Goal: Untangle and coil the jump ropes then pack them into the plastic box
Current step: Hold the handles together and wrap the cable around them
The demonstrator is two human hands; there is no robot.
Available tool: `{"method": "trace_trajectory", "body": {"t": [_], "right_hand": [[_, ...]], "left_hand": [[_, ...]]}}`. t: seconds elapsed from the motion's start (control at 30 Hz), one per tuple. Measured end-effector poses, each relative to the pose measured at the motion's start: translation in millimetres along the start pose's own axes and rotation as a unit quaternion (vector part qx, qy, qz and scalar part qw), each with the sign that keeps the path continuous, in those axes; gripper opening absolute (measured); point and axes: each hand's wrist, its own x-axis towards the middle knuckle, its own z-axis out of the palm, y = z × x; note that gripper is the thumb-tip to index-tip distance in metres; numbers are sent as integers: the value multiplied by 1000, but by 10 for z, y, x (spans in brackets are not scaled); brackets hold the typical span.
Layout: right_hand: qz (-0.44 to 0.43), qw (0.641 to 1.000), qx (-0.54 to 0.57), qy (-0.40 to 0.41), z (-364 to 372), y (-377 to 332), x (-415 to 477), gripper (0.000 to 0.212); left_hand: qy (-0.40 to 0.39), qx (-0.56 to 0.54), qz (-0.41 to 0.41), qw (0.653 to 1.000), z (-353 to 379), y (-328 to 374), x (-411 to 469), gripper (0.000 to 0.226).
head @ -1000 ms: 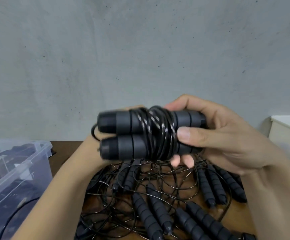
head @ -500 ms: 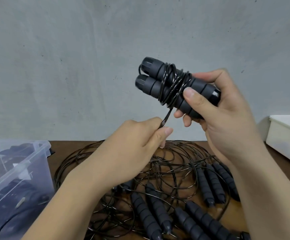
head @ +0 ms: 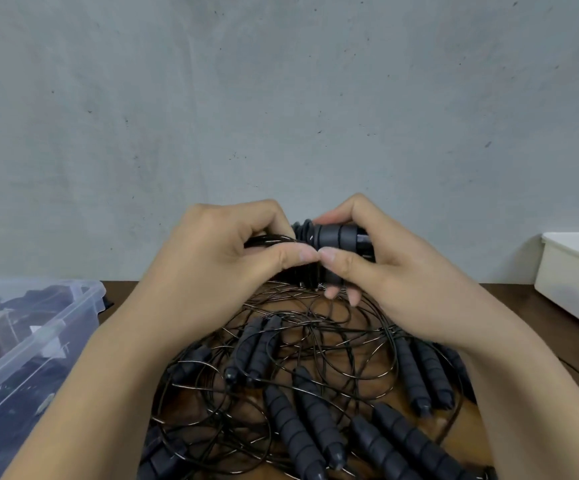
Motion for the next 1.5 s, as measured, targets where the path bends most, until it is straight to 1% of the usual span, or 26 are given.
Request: {"method": "trace_trajectory", "body": {"t": [0.13, 0.23, 0.3, 0.4, 0.47, 0.5, 0.57, 0.63, 0.67, 0.7, 0.73, 0.77, 0.83, 0.87, 0.9, 0.93, 0.97, 1.0, 1.03, 1.07, 1.13, 1.2, 1.3, 1.37, 1.43, 1.5], "right_hand": [[8, 993, 57, -104, -53, -108, -83, 15], [8, 985, 95, -142, -122, -158, -128, 20], [14, 980, 113, -165, -159, -174, -152, 23], [8, 969, 146, -197, -194, -173, -180, 23], [-3, 961, 180, -210, -215, -167, -199, 24], [-11, 957, 198, -211, -229, -169, -206, 25], [-27, 949, 240, -203, -242, -183, -205, 26], [-43, 942, 282, -177, -232, -190, -189, 27], [-49, 940, 297, -159, -221, -189, -175, 26], [-53, 940, 307, -140, -206, -185, -160, 26], [-56, 940, 313, -121, -191, -181, -146, 27], [-58, 941, 318, -102, -177, -174, -132, 29], [-63, 939, 331, -61, -146, -182, -109, 32], [-67, 939, 336, -40, -128, -190, -99, 33], [-74, 938, 338, -19, -109, -200, -90, 32], [-82, 938, 338, 4, -87, -211, -79, 31], [-93, 938, 332, 28, -69, -213, -67, 30], [-105, 940, 321, 55, -54, -206, -55, 30], [-118, 943, 300, 84, -43, -194, -42, 29], [-131, 949, 265, 114, -37, -180, -29, 26], [-145, 961, 166, 166, -28, -147, -7, 21], [-135, 967, 80, 203, -53, -113, -2, 19], [-116, 968, 9, 224, -76, -86, -1, 16], [-102, 966, -31, 234, -69, -46, 13, 16], [-90, 965, -78, 233, -44, 4, 37, 16], [-76, 968, -114, 208, -14, 28, 52, 16]], "left_hand": [[5, -72, -12, 997, -50, -65, 10, 35], [-4, -98, -8, 995, -81, -124, 22, 42], [-10, -106, 1, 994, -86, -160, 28, 43], [-16, -136, -2, 991, -56, -184, 31, 37], [-37, -172, -16, 984, -30, -201, 28, 28], [-50, -199, -8, 979, -13, -172, 45, 25], [-70, -233, -1, 970, 30, -165, 70, 23], [-59, -216, -33, 974, 90, -394, 38, 24], [-54, -166, -65, 982, 124, -561, 1, 22], [-55, -112, -87, 988, 146, -739, -25, 25], [-62, -62, -117, 989, 164, -890, -61, 38], [-85, -23, -128, 988, 203, -952, -90, 42], [-94, 11, -98, 991, 312, -681, -30, 8], [-105, 21, -83, 991, 298, -454, 1, 6], [-42, 21, -12, 999, 292, -179, 36, 12], [-114, -23, -52, 992, 341, -7, 8, 24], [-86, 19, -17, 996, 437, -23, 30, 37], [-57, 32, 4, 998, 491, -113, 26, 41], [-89, 32, 9, 996, 543, -95, 19, 38], [-118, 15, -6, 993, 579, -63, -6, 32], [-139, 6, -30, 990, 589, 17, -35, 26], [-155, 56, -17, 986, 545, 40, -35, 26], [-160, 92, -13, 983, 424, 54, -32, 28], [-139, 104, 1, 985, 343, 71, -34, 30], [-116, 102, 18, 988, 244, 95, -39, 26], [-80, 97, 46, 991, 161, 83, -29, 20]]}}
